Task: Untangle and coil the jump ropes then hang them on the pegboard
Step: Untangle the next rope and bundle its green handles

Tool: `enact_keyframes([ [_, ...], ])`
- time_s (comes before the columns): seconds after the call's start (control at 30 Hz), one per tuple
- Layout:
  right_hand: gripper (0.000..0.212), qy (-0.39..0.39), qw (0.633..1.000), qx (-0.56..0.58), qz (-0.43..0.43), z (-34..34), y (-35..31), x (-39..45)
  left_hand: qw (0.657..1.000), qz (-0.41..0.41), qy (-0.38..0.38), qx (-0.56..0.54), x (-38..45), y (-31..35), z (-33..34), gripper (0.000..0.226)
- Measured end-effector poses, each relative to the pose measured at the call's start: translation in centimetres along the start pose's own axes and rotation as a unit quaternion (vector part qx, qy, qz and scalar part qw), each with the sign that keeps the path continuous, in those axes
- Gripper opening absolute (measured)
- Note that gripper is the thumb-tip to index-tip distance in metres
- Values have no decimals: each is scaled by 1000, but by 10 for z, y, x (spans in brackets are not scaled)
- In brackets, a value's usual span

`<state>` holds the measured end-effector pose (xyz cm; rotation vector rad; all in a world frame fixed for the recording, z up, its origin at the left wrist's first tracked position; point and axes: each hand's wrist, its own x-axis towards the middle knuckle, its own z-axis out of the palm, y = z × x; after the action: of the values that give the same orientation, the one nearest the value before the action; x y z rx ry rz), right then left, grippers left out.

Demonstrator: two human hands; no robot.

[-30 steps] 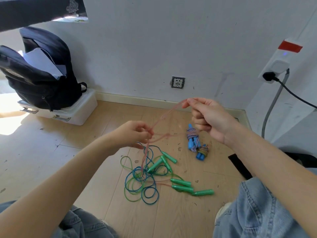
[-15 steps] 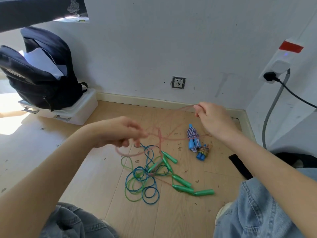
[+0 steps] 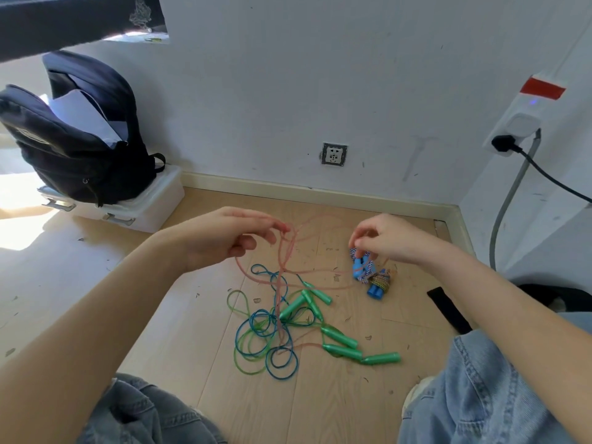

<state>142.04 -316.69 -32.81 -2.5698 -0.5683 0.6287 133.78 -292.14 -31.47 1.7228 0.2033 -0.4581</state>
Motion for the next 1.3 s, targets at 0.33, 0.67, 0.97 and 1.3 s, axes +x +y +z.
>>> enact_keyframes([
  [0.33,27,-83,959,213,-169,9,-34,-13,984,14,-89,-153,-2,12,18,23],
  [0.67,22,5,940,288,-184,6,-44,-23,995,62,22,-73,-5,12,48,49],
  [0.97,16,25,917,392,-63,-1,-34,-15,963,114,88,-226,1,13,38,13],
  [1.3,16,71,922,380,-33,-7,-25,-11,981,38,122,148,8,1,37,7],
])
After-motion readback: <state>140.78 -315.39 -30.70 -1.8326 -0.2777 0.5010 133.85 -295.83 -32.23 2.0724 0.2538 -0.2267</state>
